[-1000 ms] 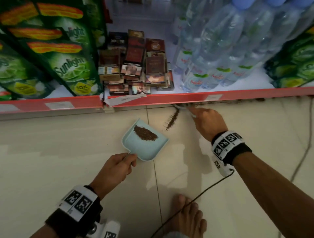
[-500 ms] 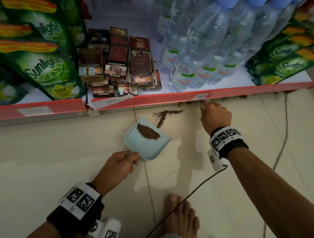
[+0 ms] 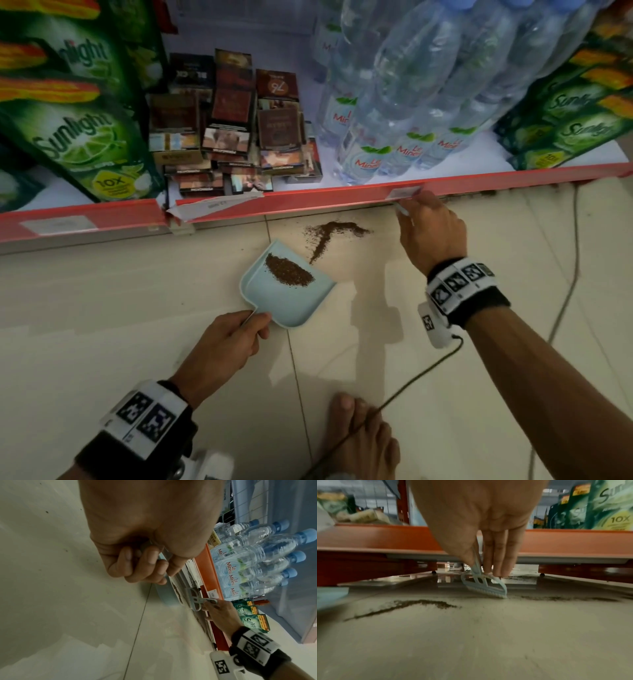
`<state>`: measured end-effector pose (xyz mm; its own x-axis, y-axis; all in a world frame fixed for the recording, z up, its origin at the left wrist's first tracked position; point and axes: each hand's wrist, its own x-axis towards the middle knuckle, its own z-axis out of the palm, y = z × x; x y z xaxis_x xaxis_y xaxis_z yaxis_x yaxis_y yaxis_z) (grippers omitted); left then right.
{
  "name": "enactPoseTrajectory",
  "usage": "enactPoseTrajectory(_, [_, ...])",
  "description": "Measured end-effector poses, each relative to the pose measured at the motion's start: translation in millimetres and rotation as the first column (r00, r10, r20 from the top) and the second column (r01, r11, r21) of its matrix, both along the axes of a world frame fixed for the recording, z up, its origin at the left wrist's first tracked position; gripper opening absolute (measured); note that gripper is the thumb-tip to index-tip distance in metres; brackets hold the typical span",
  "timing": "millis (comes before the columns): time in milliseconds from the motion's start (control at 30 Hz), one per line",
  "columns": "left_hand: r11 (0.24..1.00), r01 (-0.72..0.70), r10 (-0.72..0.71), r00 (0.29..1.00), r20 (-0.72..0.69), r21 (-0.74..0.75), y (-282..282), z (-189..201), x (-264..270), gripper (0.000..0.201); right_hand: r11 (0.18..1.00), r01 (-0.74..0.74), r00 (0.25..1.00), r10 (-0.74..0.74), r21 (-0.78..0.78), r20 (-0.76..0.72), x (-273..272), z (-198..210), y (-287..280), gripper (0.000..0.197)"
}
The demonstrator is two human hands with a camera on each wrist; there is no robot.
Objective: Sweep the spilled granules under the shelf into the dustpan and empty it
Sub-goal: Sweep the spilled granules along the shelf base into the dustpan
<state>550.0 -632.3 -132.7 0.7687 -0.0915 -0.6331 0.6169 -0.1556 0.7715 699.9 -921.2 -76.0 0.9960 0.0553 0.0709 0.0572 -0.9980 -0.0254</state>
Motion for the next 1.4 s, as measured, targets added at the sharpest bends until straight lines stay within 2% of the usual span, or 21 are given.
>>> enactPoseTrajectory(133, [1.0,0.006,-0.006,1.0,0.024,-0.004,-1.0,1.3,1.8,0.038,0.979,-0.192,0.966,0.201,0.069,-0.161,-26.0,-9.7,9.6,0.027])
enactPoseTrajectory(233, [1.0,0.003,-0.003,1.0,0.022,-0.01,4.4,1.9,-0.4,0.039,0.948,-0.297,0.951,0.305,0.114,-0.054,-49.5,-3.2,8.6,0.022])
enactPoseTrajectory(300, [1.0,-0.004,0.004,1.0,0.015,0.001,7.3,1.5,-2.7,0.039,0.967,-0.245,0.969,0.241,0.076,0.049,-44.9,2.4,3.8,0.018])
enactPoseTrajectory(367, [1.0,-0.014,0.014,1.0,0.009,0.0,8.6,0.5,-2.6,0.039,0.989,-0.145,0.986,0.142,0.03,0.086,-27.3,3.5,-1.8,0.017])
enactPoseTrajectory(467, [1.0,0.005,-0.005,1.0,0.007,0.002,4.4,0.8,-1.0,0.038,1.0,-0.008,1.0,0.008,-0.023,0.002,-2.6,-2.3,-7.2,0.027])
enactPoseTrajectory(533, [1.0,0.01,-0.01,1.0,0.018,0.003,2.0,1.8,-0.6,0.039,0.998,-0.058,0.991,0.055,-0.016,-0.12,-0.4,-7.9,-7.7,0.038])
enactPoseTrajectory(600, [1.0,0.021,-0.022,0.998,0.051,0.018,2.0,1.8,-1.9,0.04,0.983,-0.154,0.971,0.169,0.103,-0.166,-10.8,-10.7,-4.9,0.037])
enactPoseTrajectory(667, [0.999,0.04,-0.043,0.995,0.085,0.036,3.3,1.5,-4.0,0.04,0.928,-0.245,0.952,0.284,0.28,-0.11,-27.4,-8.3,-0.7,0.028])
enactPoseTrajectory(733, [0.999,0.032,-0.035,0.995,0.091,0.036,4.2,-0.4,-6.3,0.04,0.886,-0.289,0.946,0.322,0.363,-0.03,-36.3,-2.4,1.8,0.023])
enactPoseTrajectory(800, [0.999,0.025,-0.027,0.996,0.081,0.031,4.5,-2.6,-8.1,0.039,0.915,-0.258,0.963,0.268,0.31,0.01,-30.5,0.2,0.8,0.024])
enactPoseTrajectory(867, [0.999,0.028,-0.03,0.997,0.071,0.026,4.4,-4.4,-8.8,0.039,0.967,-0.165,0.986,0.166,0.194,0.009,-16.0,-0.2,2.3,0.026])
enactPoseTrajectory(967, [0.999,0.041,-0.043,0.996,0.074,0.032,3.8,-5.7,-8.1,0.04,0.988,-0.113,0.986,0.124,0.108,-0.108,1.0,-9.0,13.4,0.037])
enactPoseTrajectory(1033, [0.998,0.043,-0.046,0.996,0.082,0.037,3.9,-5.6,-8.1,0.04,0.974,-0.159,0.966,0.188,0.163,-0.175,-0.3,-13.0,20.6,0.043])
enactPoseTrajectory(1133, [0.998,0.04,-0.045,0.993,0.107,0.048,9.7,-5.2,-11.5,0.039,0.902,-0.269,0.932,0.332,0.339,-0.144,-22.1,-11.3,24.7,0.039])
enactPoseTrajectory(1200, [0.997,0.034,-0.041,0.992,0.119,0.064,15.6,-4.9,-14.8,0.039,0.862,-0.324,0.908,0.399,0.389,-0.127,-37.8,-5.8,25.6,0.035])
enactPoseTrajectory(1267, [0.998,0.002,-0.008,0.996,0.093,0.066,20.1,-5.5,-17.2,0.04,0.893,-0.336,0.927,0.37,0.299,-0.065,-41.4,-1.0,24.9,0.034])
enactPoseTrajectory(1333, [0.997,-0.045,0.042,0.998,0.042,0.057,22.1,-5.7,-18.3,0.04,0.946,-0.265,0.962,0.272,0.189,-0.01,-32.1,1.0,26.6,0.041])
enactPoseTrajectory(1400, [0.996,-0.07,0.07,0.998,0.004,0.047,21.9,-4.7,-18.9,0.038,0.971,-0.196,0.977,0.205,0.136,-0.053,-18.7,-1.9,34.8,0.052])
